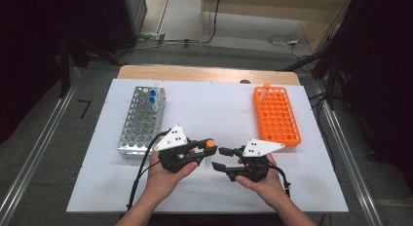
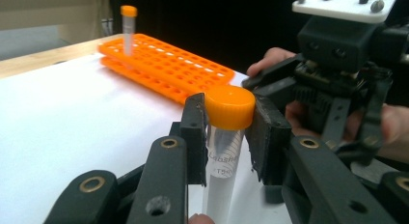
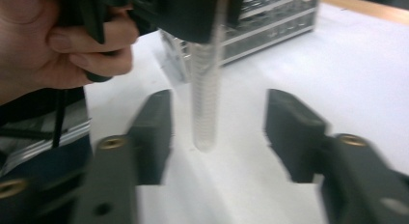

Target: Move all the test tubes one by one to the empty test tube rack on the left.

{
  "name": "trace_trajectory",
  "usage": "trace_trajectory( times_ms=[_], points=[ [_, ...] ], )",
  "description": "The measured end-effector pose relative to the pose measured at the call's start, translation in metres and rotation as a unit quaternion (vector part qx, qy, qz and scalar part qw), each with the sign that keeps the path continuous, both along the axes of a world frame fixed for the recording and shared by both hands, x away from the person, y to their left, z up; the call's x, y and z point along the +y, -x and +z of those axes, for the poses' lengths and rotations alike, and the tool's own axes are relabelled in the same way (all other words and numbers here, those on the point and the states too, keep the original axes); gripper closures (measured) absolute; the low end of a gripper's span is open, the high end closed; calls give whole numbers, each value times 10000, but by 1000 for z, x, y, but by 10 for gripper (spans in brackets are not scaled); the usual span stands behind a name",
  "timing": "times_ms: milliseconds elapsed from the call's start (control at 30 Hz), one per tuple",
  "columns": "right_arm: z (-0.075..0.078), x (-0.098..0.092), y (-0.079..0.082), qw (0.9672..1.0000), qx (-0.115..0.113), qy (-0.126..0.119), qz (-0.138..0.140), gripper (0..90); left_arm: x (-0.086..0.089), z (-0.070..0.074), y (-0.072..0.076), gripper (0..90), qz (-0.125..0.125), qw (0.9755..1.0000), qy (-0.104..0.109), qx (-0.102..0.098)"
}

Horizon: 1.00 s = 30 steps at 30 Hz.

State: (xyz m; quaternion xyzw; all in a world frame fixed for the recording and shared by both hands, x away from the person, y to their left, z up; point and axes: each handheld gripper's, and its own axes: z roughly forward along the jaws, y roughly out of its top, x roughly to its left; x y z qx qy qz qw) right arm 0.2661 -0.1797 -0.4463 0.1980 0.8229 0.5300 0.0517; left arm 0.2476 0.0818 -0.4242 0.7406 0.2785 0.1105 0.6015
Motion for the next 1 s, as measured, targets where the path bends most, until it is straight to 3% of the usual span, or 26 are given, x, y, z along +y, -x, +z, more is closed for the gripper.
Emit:
trace_trajectory(
  times_ms=[267, 600, 833, 1000],
  points=[
    [3, -34, -6, 9994, -60, -65, -324, 4, 32, 7, -7, 709, 511, 9986, 77, -69],
    [4, -79, -5, 9969, -113, -143, -763, 0, 71, 19, -19, 709, 1091, 9938, 96, -183],
    [-5, -104, -1, 9960, -57, -16, -894, 0, 92, 25, -30, 709, 1492, 9884, 63, -282],
    [-7, -121, -1, 9945, -14, -74, -1044, 0, 106, 25, -40, 709, 1806, 9830, 74, -308]
  ],
)
